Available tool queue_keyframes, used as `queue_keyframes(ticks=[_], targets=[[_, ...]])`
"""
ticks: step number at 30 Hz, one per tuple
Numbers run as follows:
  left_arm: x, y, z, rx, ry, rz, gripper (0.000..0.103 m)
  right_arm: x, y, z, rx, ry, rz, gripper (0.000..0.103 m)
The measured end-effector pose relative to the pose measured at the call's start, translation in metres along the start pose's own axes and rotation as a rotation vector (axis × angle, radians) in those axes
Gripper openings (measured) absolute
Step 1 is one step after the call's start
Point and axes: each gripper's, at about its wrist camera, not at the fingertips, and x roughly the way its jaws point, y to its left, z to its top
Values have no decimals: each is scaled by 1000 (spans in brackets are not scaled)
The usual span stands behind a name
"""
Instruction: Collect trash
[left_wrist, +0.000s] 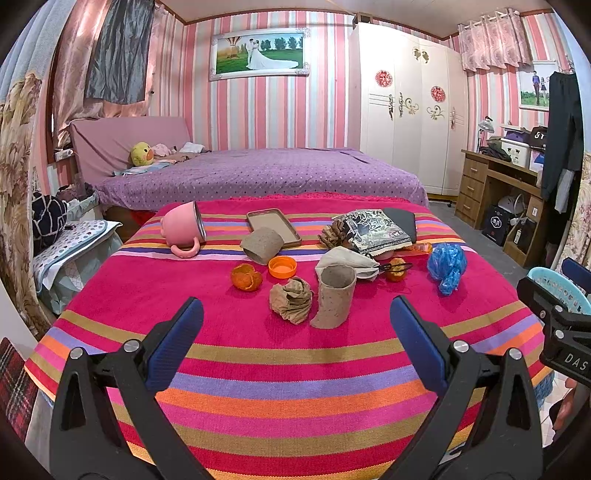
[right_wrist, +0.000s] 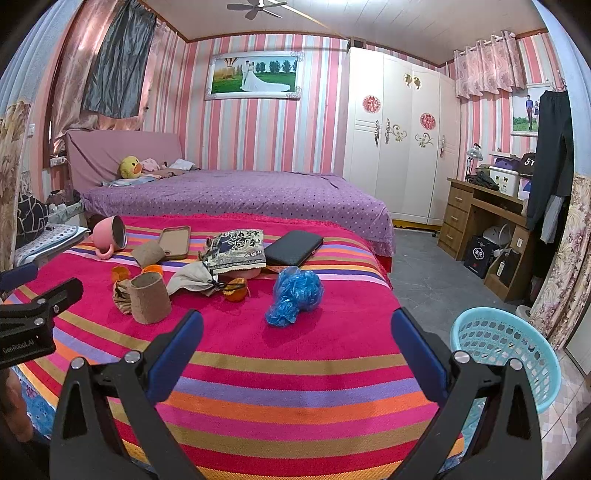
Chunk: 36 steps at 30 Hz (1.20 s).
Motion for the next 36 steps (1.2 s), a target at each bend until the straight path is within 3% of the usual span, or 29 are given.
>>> queue_keyframes(ticks=[36], targets=[[1,1,0,-2,1,-2,98,0,2,-3,-4,-2,-4,99]])
